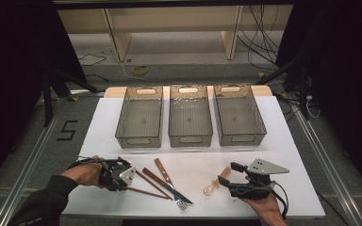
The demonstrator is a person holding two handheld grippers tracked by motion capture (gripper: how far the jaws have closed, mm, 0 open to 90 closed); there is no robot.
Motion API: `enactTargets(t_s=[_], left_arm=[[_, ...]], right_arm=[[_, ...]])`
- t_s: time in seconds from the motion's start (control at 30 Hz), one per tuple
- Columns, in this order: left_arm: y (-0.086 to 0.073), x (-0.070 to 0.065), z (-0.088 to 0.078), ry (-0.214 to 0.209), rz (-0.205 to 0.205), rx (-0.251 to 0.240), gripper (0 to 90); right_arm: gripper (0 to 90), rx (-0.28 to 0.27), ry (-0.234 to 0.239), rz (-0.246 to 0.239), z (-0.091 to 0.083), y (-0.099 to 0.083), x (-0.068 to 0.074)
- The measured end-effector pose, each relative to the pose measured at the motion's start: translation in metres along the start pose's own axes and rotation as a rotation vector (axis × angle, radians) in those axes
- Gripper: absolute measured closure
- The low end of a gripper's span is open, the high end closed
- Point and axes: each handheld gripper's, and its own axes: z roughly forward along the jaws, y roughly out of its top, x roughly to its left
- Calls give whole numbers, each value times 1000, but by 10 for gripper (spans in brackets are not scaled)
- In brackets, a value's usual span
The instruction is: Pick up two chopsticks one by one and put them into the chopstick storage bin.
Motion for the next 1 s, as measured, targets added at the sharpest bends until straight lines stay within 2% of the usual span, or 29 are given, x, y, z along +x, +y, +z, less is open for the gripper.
enactTargets(t_s=[0.37,0.6,0.63,0.7,0.73,0.77,1.0], left_arm=[[0,0,-1,-7,44,7,822],[-3,-1,-3,7,56,-3,826],[-3,-2,-4,2,43,-8,826],[-3,-2,-7,13,64,-6,827],[-3,-3,-8,-3,57,-12,828],[-2,-4,-10,2,71,-13,828],[2,-7,-23,44,63,-39,828]], right_arm=[[284,-2,2,6,0,0,-1],[285,0,2,6,0,0,-1],[285,0,2,5,0,0,-1],[285,1,1,5,0,0,-1],[285,2,2,5,0,0,-1],[286,3,2,6,0,0,-1],[287,2,3,7,0,0,-1]])
